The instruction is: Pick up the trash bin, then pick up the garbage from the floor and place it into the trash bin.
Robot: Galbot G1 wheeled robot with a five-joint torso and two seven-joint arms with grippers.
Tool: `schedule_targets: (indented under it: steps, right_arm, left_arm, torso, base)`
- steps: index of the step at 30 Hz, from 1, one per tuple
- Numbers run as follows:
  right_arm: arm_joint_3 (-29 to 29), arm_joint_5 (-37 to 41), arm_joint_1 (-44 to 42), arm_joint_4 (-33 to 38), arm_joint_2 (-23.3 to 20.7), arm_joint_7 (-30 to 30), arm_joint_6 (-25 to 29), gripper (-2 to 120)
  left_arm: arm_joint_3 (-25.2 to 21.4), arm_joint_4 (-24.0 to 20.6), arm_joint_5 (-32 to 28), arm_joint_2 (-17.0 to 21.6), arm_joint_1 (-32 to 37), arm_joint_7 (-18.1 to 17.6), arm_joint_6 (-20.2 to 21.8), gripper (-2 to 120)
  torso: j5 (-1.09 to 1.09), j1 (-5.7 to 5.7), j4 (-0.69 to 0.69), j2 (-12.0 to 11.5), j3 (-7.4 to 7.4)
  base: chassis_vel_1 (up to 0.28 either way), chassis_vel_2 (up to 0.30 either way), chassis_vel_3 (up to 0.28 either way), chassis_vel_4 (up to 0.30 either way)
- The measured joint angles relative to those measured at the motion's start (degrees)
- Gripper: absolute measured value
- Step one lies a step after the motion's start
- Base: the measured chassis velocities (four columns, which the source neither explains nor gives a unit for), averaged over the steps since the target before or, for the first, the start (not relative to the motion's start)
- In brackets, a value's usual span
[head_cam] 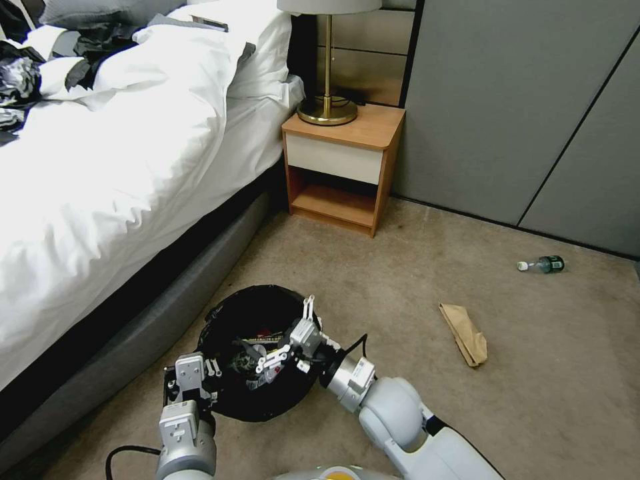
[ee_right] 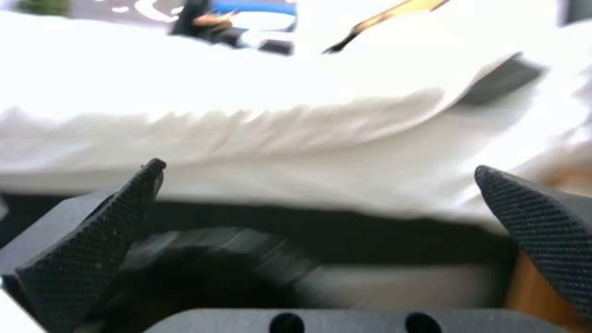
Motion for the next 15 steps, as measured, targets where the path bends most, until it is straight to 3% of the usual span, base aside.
schedule_targets:
  steps: [4,6,7,9,15]
  right_arm:
    - [4.1,-4.9,-1.2,3.5,0.7,4.5,0.9,111]
    - [10.5,-7.4,-9.9,9.3,2.0,13.7,0.4,102]
    - [10.5,-7.4,-9.9,9.3,2.0,13.7,0.4,102]
    - [16.0,-8.6,-18.0,7.9,3.8,15.7,4.9,100]
    - [19.2,-8.6,-24.2,4.8,4.9,16.4,9.8,100]
  left_arm:
    - [0.0,0.0,0.0,0.0,0.0,0.0,0.0,1]
    - [0.0,0.0,0.0,0.0,0.0,0.0,0.0,1]
    - [0.0,0.0,0.0,0.0,0.0,0.0,0.0,1]
    - [0.0,0.0,0.0,0.0,0.0,0.0,0.0,1]
    - [0.0,0.0,0.0,0.0,0.0,0.0,0.0,1]
  torso:
    - [0.0,0.0,0.01,0.0,0.0]
    - [0.0,0.0,-0.02,0.0,0.0]
    - [0.0,0.0,-0.02,0.0,0.0]
    - [0.0,0.0,-0.02,0.0,0.0]
    - [0.0,0.0,-0.02,0.0,0.0]
  base:
    - [0.0,0.0,0.0,0.0]
    - [0.0,0.0,0.0,0.0]
    - [0.0,0.0,0.0,0.0]
    - [0.0,0.0,0.0,0.0]
    - [0.0,0.0,0.0,0.0]
